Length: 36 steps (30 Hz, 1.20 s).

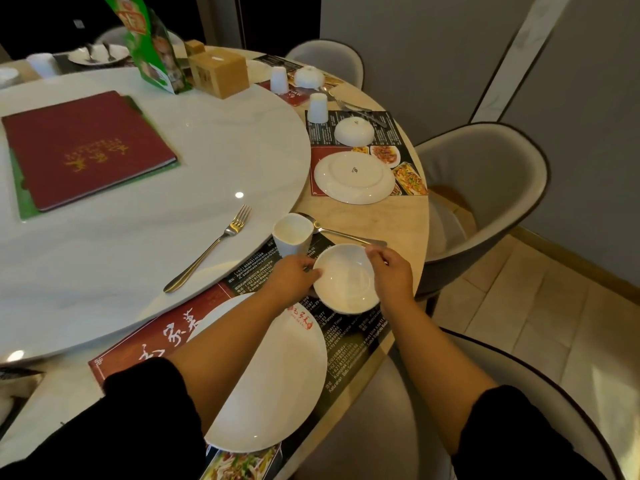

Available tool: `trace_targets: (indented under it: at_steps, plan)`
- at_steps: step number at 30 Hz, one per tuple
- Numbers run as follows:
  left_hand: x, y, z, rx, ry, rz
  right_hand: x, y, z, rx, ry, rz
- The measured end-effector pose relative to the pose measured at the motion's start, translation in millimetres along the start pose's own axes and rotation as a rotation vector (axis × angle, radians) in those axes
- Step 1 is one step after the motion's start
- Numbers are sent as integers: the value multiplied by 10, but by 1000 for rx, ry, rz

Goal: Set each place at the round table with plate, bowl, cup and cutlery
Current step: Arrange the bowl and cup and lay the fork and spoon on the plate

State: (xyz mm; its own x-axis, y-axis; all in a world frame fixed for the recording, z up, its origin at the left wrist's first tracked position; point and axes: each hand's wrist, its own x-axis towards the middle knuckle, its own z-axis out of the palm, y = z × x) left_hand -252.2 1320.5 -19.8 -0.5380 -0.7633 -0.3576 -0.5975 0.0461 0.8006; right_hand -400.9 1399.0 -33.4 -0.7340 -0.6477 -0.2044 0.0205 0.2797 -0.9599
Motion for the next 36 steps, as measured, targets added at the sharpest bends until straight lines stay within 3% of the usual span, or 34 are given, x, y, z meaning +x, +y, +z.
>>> trace_targets:
  at_steps: [10,14,17,21,26,32,36]
  plan:
    - [46,52,25,49,-1,-35,59,117,33,-67,51,22]
    - [-134,32,-66,74,118,3,-36,87,-72,-18,137,-58]
    - [-413,-61,-255,-70,229,-35,-225,147,-129,59,213,-33]
    - [-901,-318,-581,-240,385,-142,-571,307,52,-79,-17,-112]
    - [-1452,-744,-881,-200,557,-248,-814,335,463,-329,-282,-160]
    - [-1854,-1214,-1089,-266,725,-373,-888,349,639,-323,-233,-103]
    - [-1938,-1362,-1116,-331,752,-430,-858,316,581,-312,-204,-108]
